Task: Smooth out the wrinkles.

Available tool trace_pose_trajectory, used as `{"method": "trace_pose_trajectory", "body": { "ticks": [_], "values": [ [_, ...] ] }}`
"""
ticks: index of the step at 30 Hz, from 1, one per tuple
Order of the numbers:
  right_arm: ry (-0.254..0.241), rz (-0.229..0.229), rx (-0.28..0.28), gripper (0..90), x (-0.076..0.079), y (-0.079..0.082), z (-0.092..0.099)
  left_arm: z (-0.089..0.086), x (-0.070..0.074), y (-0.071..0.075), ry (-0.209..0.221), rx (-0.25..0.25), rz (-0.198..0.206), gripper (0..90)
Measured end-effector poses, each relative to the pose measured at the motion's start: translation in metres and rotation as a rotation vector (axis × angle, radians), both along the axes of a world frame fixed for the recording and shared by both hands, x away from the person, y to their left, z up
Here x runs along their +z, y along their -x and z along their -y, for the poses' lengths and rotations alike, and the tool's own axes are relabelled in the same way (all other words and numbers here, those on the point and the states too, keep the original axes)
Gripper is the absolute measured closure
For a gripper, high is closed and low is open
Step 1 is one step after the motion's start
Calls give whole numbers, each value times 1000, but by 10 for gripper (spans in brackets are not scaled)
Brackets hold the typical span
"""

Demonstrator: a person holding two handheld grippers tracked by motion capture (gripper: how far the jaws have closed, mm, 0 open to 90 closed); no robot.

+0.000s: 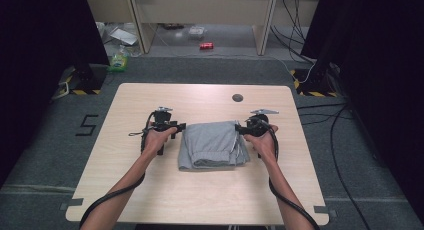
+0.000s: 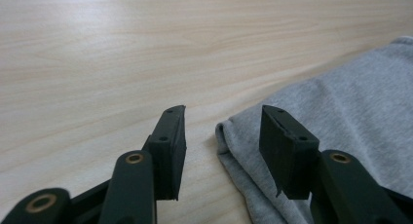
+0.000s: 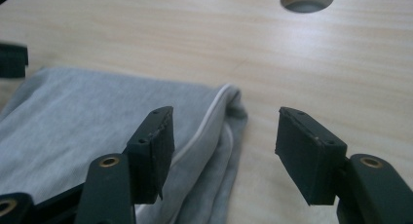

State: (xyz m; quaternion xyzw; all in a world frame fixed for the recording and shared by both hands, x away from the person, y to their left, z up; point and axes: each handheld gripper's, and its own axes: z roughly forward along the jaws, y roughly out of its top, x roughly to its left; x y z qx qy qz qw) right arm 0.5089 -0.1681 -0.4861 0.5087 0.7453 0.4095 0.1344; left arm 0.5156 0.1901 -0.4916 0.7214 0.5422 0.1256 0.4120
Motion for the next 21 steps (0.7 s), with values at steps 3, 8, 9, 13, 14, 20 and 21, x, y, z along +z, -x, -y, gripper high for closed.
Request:
{"method": "trace_pose_trajectory", "body": {
  "ticks": [3, 8, 9, 13, 14, 20, 21],
  "values": [
    [12, 7, 29, 386, 0, 11, 0, -4, 7, 5, -5, -10, 11, 496],
    [5, 20, 63, 382, 8, 29, 4, -9, 17, 20, -20, -59, 18, 462],
    [6, 19, 64, 381, 10, 33, 4, -10, 18, 24, -23, -66, 19, 458],
    [10, 26, 79, 375, 14, 46, 9, -14, 20, 38, -34, -103, 28, 445],
    [11, 25, 84, 375, 15, 49, 11, -16, 21, 42, -34, -108, 31, 441],
    [11, 34, 88, 374, 17, 64, 16, -22, 20, 66, -30, -136, 41, 410],
    [18, 41, 90, 373, 17, 66, 16, -22, 20, 70, -26, -143, 41, 404]
  ]
}}
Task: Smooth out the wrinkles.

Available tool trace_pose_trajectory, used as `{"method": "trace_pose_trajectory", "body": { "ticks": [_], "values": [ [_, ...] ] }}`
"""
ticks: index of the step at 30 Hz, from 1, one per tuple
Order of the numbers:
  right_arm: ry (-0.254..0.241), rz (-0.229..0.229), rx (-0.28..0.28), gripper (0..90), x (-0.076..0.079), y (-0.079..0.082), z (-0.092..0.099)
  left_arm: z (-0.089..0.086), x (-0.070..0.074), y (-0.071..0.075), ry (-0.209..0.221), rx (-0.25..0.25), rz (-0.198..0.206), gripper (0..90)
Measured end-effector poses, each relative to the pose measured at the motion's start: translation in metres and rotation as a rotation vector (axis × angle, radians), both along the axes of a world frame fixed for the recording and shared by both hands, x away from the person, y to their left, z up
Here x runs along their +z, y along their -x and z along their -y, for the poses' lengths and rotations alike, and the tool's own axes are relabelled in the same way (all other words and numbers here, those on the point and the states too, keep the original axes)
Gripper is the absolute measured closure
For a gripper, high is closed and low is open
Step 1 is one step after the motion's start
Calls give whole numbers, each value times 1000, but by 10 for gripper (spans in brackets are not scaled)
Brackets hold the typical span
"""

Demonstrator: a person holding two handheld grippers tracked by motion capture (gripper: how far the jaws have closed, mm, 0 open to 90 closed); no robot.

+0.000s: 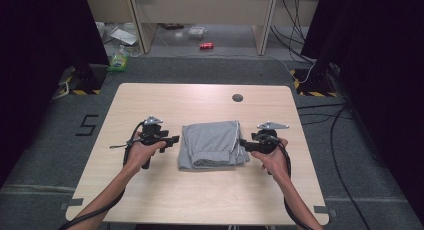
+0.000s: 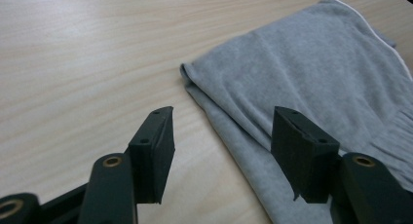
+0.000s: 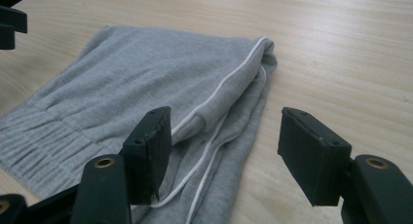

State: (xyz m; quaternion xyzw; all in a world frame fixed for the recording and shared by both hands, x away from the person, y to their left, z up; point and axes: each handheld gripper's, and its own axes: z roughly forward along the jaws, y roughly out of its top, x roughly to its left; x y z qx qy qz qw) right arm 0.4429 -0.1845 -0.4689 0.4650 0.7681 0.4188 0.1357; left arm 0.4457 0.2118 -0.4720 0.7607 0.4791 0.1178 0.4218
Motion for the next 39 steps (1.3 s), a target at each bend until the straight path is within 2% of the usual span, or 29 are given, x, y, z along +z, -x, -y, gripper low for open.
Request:
{"method": "trace_pose_trajectory", "body": {
  "ticks": [2, 4, 11, 18, 23, 27, 32, 36, 39],
  "values": [
    [8, -1, 4, 372, 0, 4, -2, 1, -1, 8, 11, -13, 1, 389],
    [12, -1, 15, 371, -1, 9, -4, 2, -3, 17, 10, -37, 3, 388],
    [26, -3, 40, 366, -5, 27, -4, -5, -8, 47, 5, -70, -4, 348],
    [46, 3, 45, 348, -10, 46, 4, -13, -10, 79, -25, -96, 6, 290],
    [60, 1, 47, 343, -15, 62, 10, -20, -18, 100, -50, -103, 2, 256],
    [65, -8, 48, 340, -17, 70, 12, -27, -25, 111, -92, -96, 0, 215],
    [76, -20, 56, 325, -20, 85, 12, -32, -31, 125, -118, -94, -1, 184],
    [86, -28, 64, 316, -24, 97, 13, -34, -34, 137, -120, -98, 0, 175],
    [101, -29, 73, 314, -27, 105, 14, -33, -37, 143, -144, -103, 9, 169]
  ]
}}
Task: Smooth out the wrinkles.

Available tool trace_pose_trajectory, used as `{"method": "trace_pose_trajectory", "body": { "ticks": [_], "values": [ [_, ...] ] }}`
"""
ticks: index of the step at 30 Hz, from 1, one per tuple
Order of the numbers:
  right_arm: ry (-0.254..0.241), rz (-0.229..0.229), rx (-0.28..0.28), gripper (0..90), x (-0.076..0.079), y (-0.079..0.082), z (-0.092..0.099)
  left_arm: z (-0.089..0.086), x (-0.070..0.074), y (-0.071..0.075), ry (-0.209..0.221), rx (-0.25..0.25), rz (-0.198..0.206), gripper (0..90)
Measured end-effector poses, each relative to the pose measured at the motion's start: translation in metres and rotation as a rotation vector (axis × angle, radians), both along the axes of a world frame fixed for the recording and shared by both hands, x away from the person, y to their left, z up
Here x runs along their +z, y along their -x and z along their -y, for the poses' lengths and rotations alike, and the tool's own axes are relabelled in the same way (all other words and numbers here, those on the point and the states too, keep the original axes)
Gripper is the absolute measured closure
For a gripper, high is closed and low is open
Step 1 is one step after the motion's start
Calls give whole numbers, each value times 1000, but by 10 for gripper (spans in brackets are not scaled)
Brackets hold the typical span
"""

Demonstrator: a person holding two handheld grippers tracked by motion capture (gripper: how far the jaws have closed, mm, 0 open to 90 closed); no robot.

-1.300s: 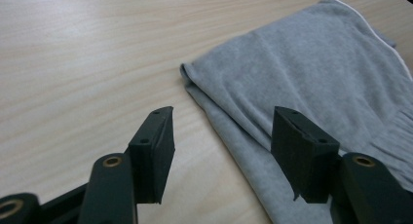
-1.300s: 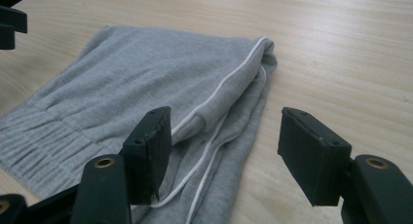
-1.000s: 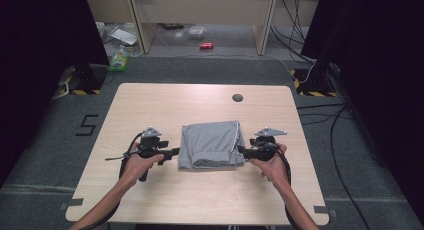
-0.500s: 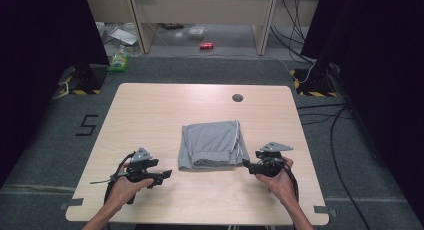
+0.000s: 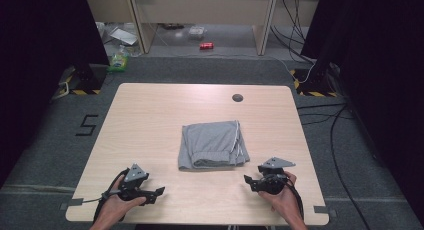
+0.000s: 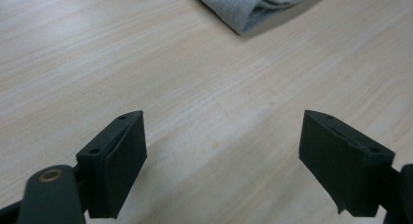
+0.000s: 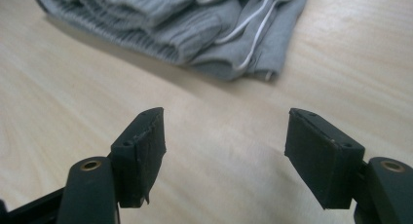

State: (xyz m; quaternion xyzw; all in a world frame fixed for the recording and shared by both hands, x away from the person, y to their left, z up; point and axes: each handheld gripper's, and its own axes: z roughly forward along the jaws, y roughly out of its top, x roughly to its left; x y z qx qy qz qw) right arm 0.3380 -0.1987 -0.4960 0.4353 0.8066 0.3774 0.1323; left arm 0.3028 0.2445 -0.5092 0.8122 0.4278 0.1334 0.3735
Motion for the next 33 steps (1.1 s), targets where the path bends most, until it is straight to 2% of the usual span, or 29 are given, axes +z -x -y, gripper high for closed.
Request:
{"method": "trace_pose_trajectory", "body": {
  "ticks": [3, 5, 12, 14, 21, 33],
  "values": [
    [19, -1, 9, 311, -1, 7, 0, 4, -6, 0, -57, -6, 12, 168],
    [26, 0, 13, 309, -1, 11, 0, 6, -8, 1, -77, -17, 25, 153],
    [81, -34, 17, 274, -10, 21, 1, 3, -9, 0, -73, -30, 30, 142],
    [87, -31, 15, 265, -10, 21, 2, 3, -9, -1, -72, -33, 34, 139],
    [103, -26, 21, 249, -11, 20, 0, 3, -10, -1, -70, -38, 37, 132],
    [99, -25, 25, 249, -10, 20, 0, 3, -10, -2, -67, -40, 39, 125]
  ]
}}
